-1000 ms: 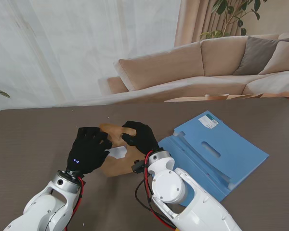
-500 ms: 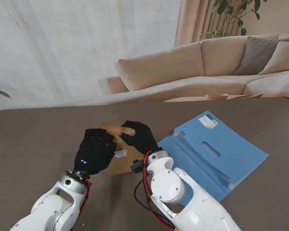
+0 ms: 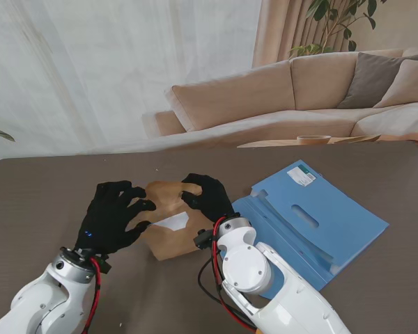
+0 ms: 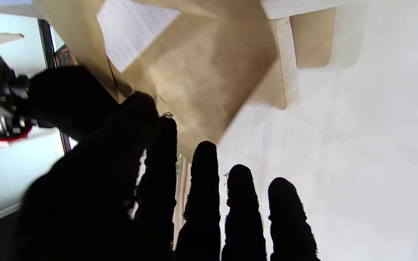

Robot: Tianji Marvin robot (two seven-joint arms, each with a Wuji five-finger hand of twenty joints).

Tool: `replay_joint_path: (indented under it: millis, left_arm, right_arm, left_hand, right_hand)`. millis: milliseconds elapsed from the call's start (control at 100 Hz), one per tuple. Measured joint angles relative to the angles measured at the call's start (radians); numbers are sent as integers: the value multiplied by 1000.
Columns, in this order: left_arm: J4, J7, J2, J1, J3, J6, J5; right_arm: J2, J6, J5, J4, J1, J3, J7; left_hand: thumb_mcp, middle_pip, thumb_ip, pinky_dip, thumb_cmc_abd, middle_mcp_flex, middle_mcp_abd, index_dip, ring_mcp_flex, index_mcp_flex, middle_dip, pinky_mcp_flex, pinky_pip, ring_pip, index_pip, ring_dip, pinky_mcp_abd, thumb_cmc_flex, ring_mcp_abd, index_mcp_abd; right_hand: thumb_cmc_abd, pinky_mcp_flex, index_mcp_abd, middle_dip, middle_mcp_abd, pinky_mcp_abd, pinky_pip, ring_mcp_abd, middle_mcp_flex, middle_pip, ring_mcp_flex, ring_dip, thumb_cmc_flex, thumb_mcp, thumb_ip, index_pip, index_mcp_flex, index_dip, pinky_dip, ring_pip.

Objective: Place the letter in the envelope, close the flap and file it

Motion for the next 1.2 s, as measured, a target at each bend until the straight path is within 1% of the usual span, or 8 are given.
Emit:
replay_joint_path:
  millis: [40, 320, 540, 680, 780, 970, 1060, 1200]
  left_arm:
    - [-7, -5, -5, 10, -28, -24, -14]
    - [-15, -229, -25, 6, -107, -46, -295]
    - [-15, -528, -24, -20, -105, 87, -579]
    - [-6, -569, -12, -37, -77, 131, -657]
    - [-1, -639, -11, -49, -65, 155, -826]
    - [-20, -705, -13, -58, -50, 283, -1057]
    - [-35, -732, -17, -59, -50, 348, -1162]
    - [-44, -719, -31, -65, -45, 403, -1268]
  right_arm:
    - [1, 2, 0, -2, -3, 4, -1]
    - [3, 10, 0, -37, -33, 31, -26]
    - [3, -2, 3, -58, -49, 37, -51]
    - [1, -14, 13, -67, -55, 38, -61]
    - [-2, -21, 21, -70, -56, 38, -71]
    - [-4, -39, 53, -73, -57, 37, -69]
    - [-6, -44, 53, -72, -55, 35, -70]
    - [-7, -50, 53, -68, -54, 34, -72]
  left_hand:
    - [17, -38, 21, -21, 11, -1, -9, -22, 16, -46, -52, 8, -11, -34, -34, -37, 5, -30, 3, 13]
    - [5, -152, 22, -165, 28, -110, -4, -121, 52, -342, -200, 36, -175, -269, -167, -235, 58, -106, 54, 154]
    - [-14, -174, 22, -182, 28, -170, 3, -151, 31, -375, -223, 9, -256, -354, -201, -280, 68, -142, 63, 204]
    - [-15, -174, 22, -183, 28, -170, 6, -154, 30, -375, -223, 1, -278, -368, -202, -290, 68, -142, 63, 205]
    - [-14, -148, 22, -183, 28, -148, 18, -154, 30, -371, -220, 0, -280, -369, -202, -290, 68, -137, 63, 205]
    - [4, -97, 22, -153, 74, -79, 18, -86, 36, -159, -172, 7, -301, -364, -61, -289, 68, -28, 67, 133]
    - [-138, -77, 22, -134, 91, -30, 18, -42, 51, -57, -157, 8, -301, -343, 35, -284, 68, 136, 70, 93]
    - [-224, -120, 22, -132, 138, 132, 19, -62, 114, 84, -68, 33, -264, -314, 134, -280, 68, 261, 93, 67]
  right_hand:
    - [0, 0, 0, 0, 0, 0, 0, 0, 0, 0, 0, 0, 0, 0, 0, 0, 0, 0, 0, 0]
    - [0, 0, 0, 0, 0, 0, 0, 0, 0, 0, 0, 0, 0, 0, 0, 0, 0, 0, 0, 0]
    - [0, 0, 0, 0, 0, 0, 0, 0, 0, 0, 0, 0, 0, 0, 0, 1, 0, 0, 0, 0]
    - [0, 0, 0, 0, 0, 0, 0, 0, 0, 0, 0, 0, 0, 0, 0, 1, 0, 0, 0, 0]
    - [0, 0, 0, 0, 0, 0, 0, 0, 0, 0, 0, 0, 0, 0, 0, 1, 0, 0, 0, 0]
    - [0, 0, 0, 0, 0, 0, 0, 0, 0, 0, 0, 0, 0, 0, 0, 1, 0, 0, 0, 0]
    - [0, 0, 0, 0, 0, 0, 0, 1, 0, 0, 0, 0, 0, 0, 0, 1, 0, 0, 0, 0]
    - [1, -2, 0, 0, 0, 0, 0, 1, 0, -1, 0, 0, 0, 0, 0, 1, 0, 0, 0, 0]
